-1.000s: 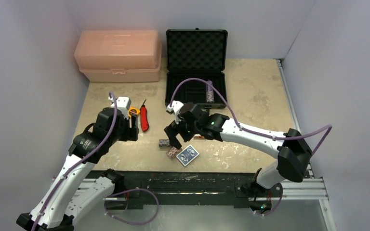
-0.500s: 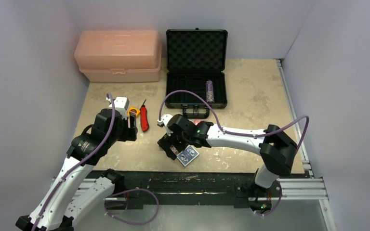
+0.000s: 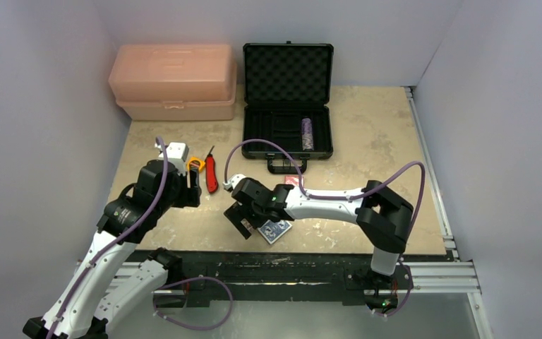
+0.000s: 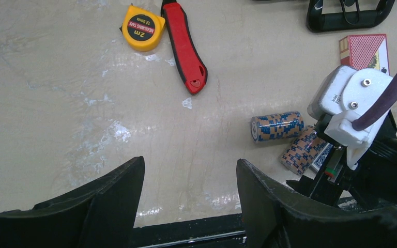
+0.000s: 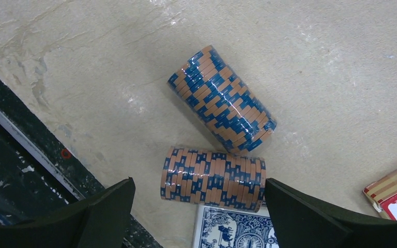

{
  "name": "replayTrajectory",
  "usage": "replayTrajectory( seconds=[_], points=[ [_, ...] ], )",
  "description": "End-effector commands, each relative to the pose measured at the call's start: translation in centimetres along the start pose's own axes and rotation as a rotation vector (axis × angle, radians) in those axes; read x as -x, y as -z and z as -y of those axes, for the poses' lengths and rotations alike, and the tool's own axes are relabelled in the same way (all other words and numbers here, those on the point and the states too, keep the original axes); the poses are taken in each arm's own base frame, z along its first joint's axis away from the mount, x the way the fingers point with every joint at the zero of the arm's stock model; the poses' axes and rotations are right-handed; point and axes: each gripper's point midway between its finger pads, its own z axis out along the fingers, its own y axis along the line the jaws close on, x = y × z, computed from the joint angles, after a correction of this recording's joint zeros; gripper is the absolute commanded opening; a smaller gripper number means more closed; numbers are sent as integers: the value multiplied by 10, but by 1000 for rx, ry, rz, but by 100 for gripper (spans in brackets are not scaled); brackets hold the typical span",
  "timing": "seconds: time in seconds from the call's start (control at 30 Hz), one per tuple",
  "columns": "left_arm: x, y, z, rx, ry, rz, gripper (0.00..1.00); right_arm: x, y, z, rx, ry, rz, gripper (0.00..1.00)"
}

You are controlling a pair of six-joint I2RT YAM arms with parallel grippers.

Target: Pack up texas hold em set

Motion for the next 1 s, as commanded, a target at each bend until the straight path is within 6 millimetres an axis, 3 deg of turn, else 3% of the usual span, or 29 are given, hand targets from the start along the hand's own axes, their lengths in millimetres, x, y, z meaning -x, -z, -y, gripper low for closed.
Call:
replayTrajectory(
  seconds=[0.0,0.27,0.47,0.63,0.97],
  points=[
    [7,2,-3,11,5,31,65,15,5,1,-62,-23,36,99],
    [7,2,-2,8,5,30,65,9,0,13,-152,-49,13,99],
    [7,2,-2,8,5,30,65,3,-7,12,-156,-57,-3,91],
    [7,1,-2,8,4,26,65,3,-9,8,-153,-56,-4,81],
    [7,1,-2,9,3,27,65,5,-7,5,-149,-45,-2,52]
  ],
)
